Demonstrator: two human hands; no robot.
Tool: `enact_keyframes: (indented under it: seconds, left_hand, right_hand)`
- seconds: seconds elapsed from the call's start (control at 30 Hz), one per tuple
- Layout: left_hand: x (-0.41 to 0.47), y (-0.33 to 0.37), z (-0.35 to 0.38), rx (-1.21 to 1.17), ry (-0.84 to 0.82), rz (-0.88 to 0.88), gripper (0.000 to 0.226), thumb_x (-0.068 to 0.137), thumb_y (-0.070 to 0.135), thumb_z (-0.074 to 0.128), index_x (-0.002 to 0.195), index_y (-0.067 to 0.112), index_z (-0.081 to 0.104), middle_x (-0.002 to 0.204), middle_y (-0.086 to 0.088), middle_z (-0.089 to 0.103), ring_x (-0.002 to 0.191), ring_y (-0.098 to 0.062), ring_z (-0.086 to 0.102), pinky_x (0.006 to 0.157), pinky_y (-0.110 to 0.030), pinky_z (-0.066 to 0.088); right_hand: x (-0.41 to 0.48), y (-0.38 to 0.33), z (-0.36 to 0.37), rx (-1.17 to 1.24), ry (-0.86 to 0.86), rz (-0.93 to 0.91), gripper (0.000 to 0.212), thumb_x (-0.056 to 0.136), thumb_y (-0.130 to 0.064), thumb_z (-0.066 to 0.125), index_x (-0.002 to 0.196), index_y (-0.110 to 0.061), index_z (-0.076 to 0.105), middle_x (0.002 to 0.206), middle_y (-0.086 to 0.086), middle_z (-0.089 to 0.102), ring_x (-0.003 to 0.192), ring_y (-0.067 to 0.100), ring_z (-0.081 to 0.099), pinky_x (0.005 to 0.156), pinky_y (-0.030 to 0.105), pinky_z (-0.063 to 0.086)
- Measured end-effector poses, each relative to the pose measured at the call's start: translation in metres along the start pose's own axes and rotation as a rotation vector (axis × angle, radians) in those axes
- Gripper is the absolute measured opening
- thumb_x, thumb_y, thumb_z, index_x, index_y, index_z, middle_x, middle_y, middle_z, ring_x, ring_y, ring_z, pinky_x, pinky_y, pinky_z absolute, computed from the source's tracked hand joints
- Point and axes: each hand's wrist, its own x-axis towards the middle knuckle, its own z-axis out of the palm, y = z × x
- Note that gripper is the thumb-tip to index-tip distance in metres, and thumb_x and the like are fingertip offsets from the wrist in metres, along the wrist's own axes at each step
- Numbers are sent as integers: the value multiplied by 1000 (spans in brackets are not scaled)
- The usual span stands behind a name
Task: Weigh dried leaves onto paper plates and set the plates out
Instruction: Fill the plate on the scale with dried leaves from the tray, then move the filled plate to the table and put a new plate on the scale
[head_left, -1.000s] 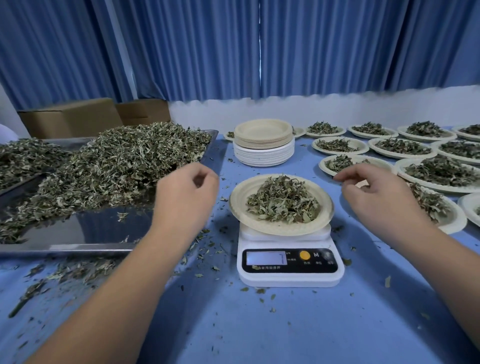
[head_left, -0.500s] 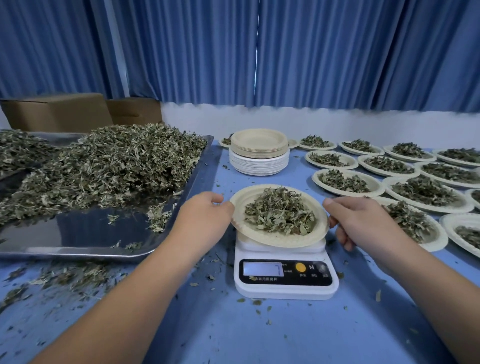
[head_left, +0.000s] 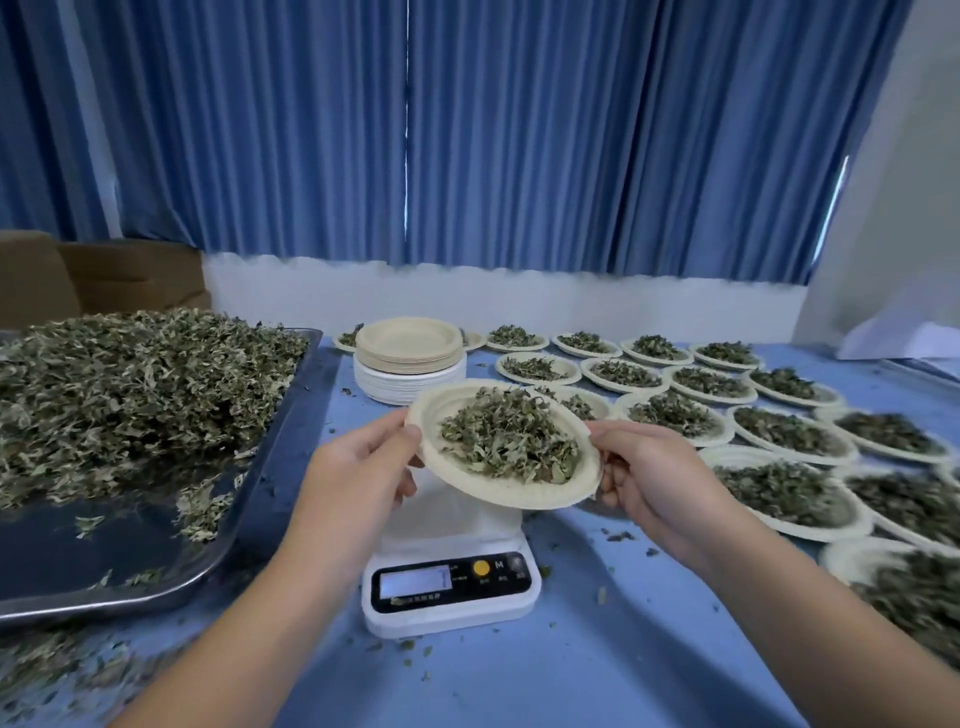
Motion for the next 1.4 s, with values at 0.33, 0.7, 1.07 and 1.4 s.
enact_keyframes:
  seconds: [0.33,0.7,1.07,1.4]
  left_hand:
    - [-40,15,129,-234,-252,-57,30,93,17,56,97,38,76,58,9,51,49,-7,44,60,-30,37]
    - [-107,57,309,-448,-651,-293,20,97,11,49,109,16,64,70,-3,66,49,-11,55,46,-22,39]
    - [-154,70,373,-365,-774,-314,20,97,12,50,106,15,67,69,0,68,54,-11,57,50,-24,41]
    - [-151,66,384,-306,-732,-275,24,97,9,48,104,16,70,72,-1,66,56,-12,57,51,-26,42]
  right_hand:
    - [-57,-46,-126,55,120,44,21,92,1,50,112,-4,56,64,8,44,42,13,38,38,21,31]
    - [-146,-81,-312,175,440,-4,16,94,4,42,89,-8,52,62,4,40,34,9,34,32,18,26]
    - [-186,-51,-492,185,991,65,11,97,3,38,89,-2,44,67,7,33,52,18,31,32,18,33]
    - [-170,-22,-520,94,1066,243,24,98,6,31,77,-4,40,72,7,31,53,16,22,33,16,33]
